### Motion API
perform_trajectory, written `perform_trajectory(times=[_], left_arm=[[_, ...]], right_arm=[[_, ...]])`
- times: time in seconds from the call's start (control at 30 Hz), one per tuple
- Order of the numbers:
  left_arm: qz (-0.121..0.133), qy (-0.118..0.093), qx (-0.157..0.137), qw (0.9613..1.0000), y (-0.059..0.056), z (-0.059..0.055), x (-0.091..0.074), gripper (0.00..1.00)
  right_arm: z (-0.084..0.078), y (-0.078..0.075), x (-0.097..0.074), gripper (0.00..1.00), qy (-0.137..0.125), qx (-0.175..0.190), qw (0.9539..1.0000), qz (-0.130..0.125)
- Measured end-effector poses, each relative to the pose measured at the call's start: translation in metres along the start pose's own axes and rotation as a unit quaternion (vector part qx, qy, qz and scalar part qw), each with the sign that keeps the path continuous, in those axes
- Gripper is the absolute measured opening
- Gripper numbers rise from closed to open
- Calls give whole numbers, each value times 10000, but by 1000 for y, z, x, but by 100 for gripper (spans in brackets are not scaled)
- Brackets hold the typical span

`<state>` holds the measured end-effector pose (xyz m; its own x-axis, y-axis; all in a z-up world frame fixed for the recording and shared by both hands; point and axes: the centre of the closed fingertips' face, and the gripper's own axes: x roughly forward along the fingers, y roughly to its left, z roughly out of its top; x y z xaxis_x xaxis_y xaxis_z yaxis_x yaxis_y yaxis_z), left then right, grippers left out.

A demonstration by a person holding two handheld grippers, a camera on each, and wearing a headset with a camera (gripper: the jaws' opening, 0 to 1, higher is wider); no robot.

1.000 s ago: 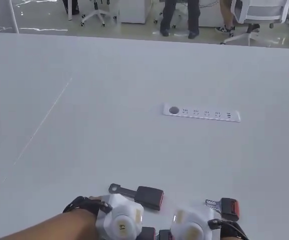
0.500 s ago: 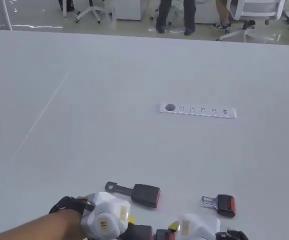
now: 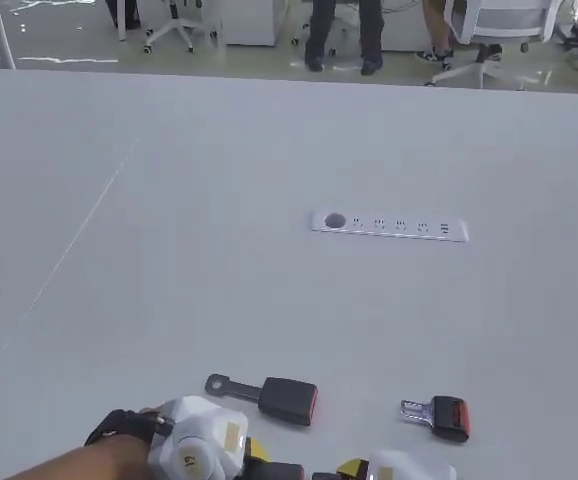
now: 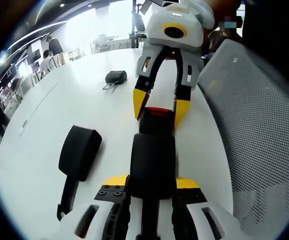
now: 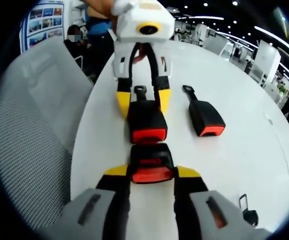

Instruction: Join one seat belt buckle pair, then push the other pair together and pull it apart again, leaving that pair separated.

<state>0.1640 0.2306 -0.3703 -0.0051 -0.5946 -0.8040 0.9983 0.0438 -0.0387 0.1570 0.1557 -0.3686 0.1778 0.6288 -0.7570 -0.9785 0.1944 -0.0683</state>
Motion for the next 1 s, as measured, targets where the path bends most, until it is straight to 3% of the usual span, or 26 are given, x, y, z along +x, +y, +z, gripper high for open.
perform_trajectory(times=[0.13,0.37,0.43,0.97,1.0], left_arm=[[-13,-6,10,10000,0,0,0,32],[24,-27,-29,10000,1,-2,2,32],[16,-2,-40,10000,1,-2,2,32],[41,442,100,9990,-2,-1,5,33],[46,490,83,9988,-2,-1,5,33]], right_arm=[[-2,0,-1,33,-129,146,9998,57],[-1,1,0,33,-119,134,9998,53],[0,2,1,33,-11,75,10000,51],[-1,2,3,35,261,-1,9996,130],[-1,1,2,35,307,-179,9993,75]])
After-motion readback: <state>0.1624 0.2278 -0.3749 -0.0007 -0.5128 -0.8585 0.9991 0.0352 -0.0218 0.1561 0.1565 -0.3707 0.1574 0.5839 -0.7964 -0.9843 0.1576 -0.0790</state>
